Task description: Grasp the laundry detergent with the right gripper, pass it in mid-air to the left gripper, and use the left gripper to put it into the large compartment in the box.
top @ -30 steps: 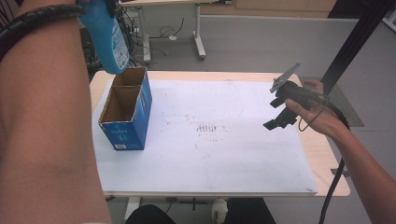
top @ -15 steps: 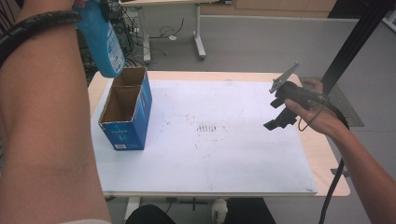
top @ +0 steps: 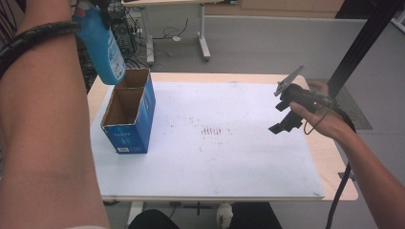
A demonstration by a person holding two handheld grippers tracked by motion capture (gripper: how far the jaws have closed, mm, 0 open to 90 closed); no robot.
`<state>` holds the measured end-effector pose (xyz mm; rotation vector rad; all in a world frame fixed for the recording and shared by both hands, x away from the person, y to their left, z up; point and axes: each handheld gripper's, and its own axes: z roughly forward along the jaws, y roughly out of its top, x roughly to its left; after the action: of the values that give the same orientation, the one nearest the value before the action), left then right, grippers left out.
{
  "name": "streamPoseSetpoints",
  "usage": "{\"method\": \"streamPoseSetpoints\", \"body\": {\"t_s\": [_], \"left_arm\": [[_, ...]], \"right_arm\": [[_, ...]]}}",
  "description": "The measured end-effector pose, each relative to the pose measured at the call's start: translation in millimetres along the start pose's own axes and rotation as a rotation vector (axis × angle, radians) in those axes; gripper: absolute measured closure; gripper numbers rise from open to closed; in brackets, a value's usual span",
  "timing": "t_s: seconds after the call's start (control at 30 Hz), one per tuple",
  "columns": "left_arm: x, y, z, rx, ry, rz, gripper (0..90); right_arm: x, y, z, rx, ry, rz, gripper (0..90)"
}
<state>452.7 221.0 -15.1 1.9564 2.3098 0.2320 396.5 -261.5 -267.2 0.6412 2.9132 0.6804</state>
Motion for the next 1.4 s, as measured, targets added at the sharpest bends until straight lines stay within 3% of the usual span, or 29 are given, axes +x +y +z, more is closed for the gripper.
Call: {"method": "streamPoseSetpoints", "body": {"t_s": [0.67, 1.4], "left_arm": [[9.4, -3.2, 45.5, 0.043, -0.016, 0.008, 35.8], [8.4, -11.2, 115.3, 0.095, -0.019, 0.051, 35.9]], "right_arm": [[1.2, 0.0, 2.0, 0.013, -0.002, -0.001, 4.3], [2.7, 3.1, 6.9, 0.039, -0.01, -0.01, 4.4]]}}
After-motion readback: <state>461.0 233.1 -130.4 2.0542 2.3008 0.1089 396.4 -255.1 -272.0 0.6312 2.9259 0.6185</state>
